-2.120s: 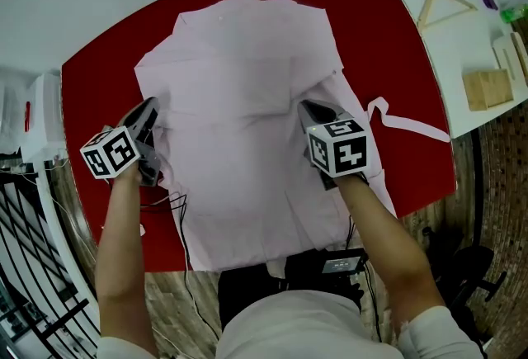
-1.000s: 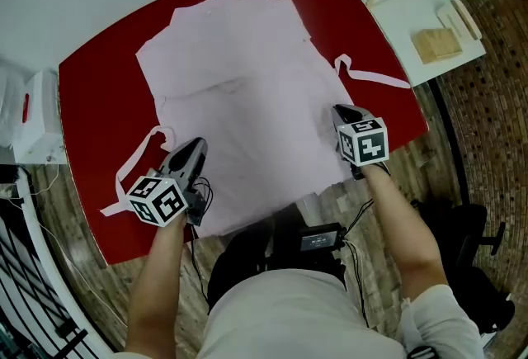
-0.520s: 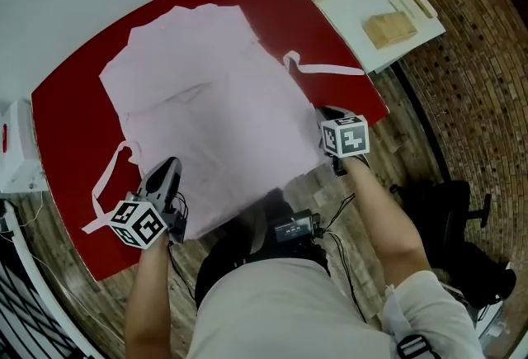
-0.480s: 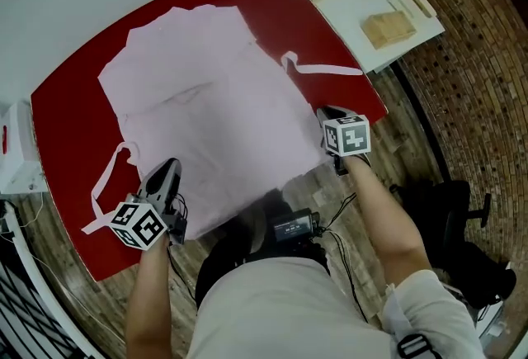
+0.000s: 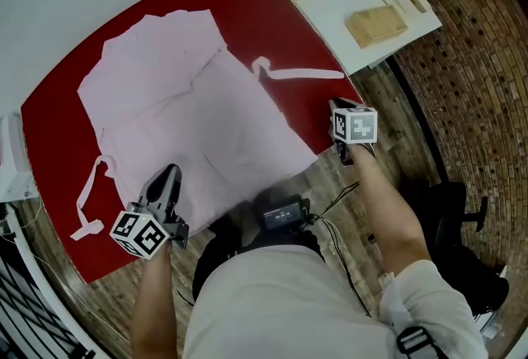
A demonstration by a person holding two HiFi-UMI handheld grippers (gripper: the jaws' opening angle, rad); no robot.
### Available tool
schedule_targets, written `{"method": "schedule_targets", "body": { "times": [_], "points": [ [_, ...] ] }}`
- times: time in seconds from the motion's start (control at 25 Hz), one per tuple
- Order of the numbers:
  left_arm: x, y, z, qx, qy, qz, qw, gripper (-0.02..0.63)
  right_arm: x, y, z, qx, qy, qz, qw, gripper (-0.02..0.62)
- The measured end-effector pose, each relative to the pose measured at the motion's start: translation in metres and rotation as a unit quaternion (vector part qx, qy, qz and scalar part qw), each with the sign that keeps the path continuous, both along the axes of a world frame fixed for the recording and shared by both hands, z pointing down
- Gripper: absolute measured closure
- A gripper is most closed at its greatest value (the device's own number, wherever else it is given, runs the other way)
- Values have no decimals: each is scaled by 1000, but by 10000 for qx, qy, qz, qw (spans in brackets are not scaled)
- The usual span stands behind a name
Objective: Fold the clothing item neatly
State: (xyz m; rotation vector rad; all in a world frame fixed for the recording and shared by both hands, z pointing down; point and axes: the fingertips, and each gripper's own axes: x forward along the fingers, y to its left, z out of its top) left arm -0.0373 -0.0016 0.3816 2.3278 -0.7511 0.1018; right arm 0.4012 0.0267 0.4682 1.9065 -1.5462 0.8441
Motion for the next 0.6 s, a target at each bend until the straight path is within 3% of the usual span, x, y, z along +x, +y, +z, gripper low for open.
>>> {"method": "schedule_targets", "body": {
  "times": [0.2, 0.36, 0.6],
  "points": [
    [35, 4, 5, -164, -60, -61, 9998, 588, 42, -14, 5, 193, -291, 384, 9987, 567],
    [56, 7, 9, -255, -169, -57, 9995, 588, 72, -32, 12, 452, -620, 779, 9940, 497],
    [75, 8, 10, -299, -295, -24, 9991, 588, 96, -45, 30, 498, -1005, 1227, 9861, 486]
  ]
}}
